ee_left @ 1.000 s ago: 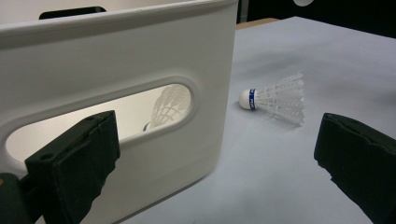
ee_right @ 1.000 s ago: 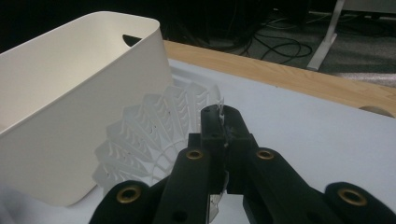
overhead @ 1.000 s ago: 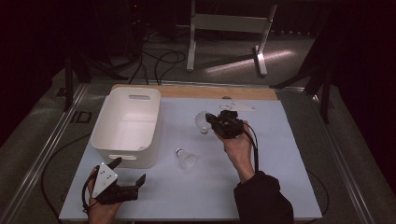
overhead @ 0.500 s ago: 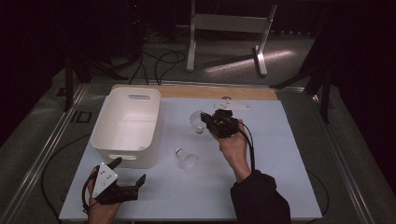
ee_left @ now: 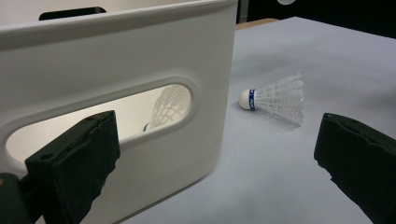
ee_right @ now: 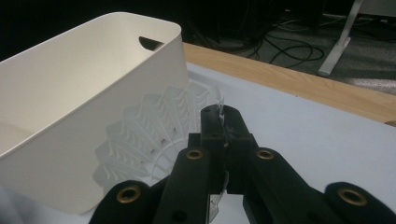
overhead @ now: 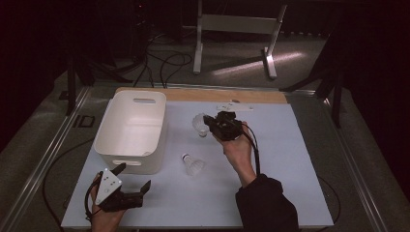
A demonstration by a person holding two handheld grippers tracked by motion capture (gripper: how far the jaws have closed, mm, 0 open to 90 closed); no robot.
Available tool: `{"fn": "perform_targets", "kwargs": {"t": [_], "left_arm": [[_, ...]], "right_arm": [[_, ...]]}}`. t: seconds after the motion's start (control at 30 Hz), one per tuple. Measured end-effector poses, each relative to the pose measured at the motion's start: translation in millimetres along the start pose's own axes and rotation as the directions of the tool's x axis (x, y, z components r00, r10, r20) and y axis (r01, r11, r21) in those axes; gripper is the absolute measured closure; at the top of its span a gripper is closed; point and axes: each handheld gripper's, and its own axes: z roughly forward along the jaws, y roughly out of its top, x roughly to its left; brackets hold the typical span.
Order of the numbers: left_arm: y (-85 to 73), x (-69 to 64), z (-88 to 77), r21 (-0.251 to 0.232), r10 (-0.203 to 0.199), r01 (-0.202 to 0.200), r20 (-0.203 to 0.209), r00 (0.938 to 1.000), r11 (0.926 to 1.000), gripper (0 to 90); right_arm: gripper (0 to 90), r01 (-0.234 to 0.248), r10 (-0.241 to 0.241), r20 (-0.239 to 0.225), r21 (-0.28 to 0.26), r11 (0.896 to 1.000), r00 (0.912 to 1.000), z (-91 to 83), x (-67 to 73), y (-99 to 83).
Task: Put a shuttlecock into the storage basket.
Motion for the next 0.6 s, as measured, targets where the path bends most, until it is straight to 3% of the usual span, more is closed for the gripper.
{"fn": "perform_targets", "kwargs": {"t": [0.6], "left_arm": [[0.0, -0.1, 0.5, 0.001, 0.0, 0.0, 0.001, 1.0, 1.0, 0.6]], "right_arm": [[89.9, -0.014, 0.014, -0.015, 0.006, 1.0, 0.9998, 7.4, 1.2, 3.8]]}}
